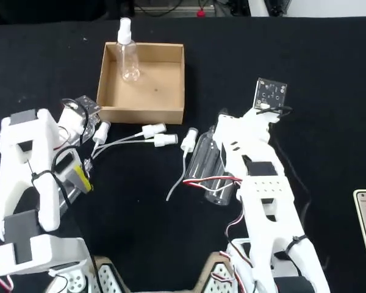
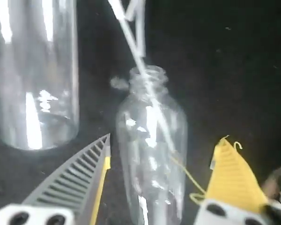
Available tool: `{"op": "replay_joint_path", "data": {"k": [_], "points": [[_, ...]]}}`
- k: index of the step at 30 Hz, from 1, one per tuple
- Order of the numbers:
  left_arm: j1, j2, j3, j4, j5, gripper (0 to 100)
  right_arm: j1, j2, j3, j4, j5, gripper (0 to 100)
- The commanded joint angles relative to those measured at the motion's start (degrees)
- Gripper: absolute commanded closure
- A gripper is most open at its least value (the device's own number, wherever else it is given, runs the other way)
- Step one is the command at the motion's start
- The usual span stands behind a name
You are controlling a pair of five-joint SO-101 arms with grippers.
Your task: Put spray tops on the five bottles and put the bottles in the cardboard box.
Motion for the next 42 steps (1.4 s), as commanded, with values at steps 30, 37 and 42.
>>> {"op": "replay_joint_path", "data": {"k": [30, 37, 42], "points": [[-0.48, -2.2, 10.86, -12.04, -0.7, 86, 0.97, -0.04, -2.77, -1.41, -0.35, 80.4], [-0.92, -16.53, 12.35, -7.12, -0.7, 86, 0.7, -0.31, -2.68, -1.05, -0.44, 80.4], [-0.13, -23.56, 17.71, -7.74, 0.44, 86, -0.97, -0.31, -4.09, 2.64, -0.53, 80.4]]}}
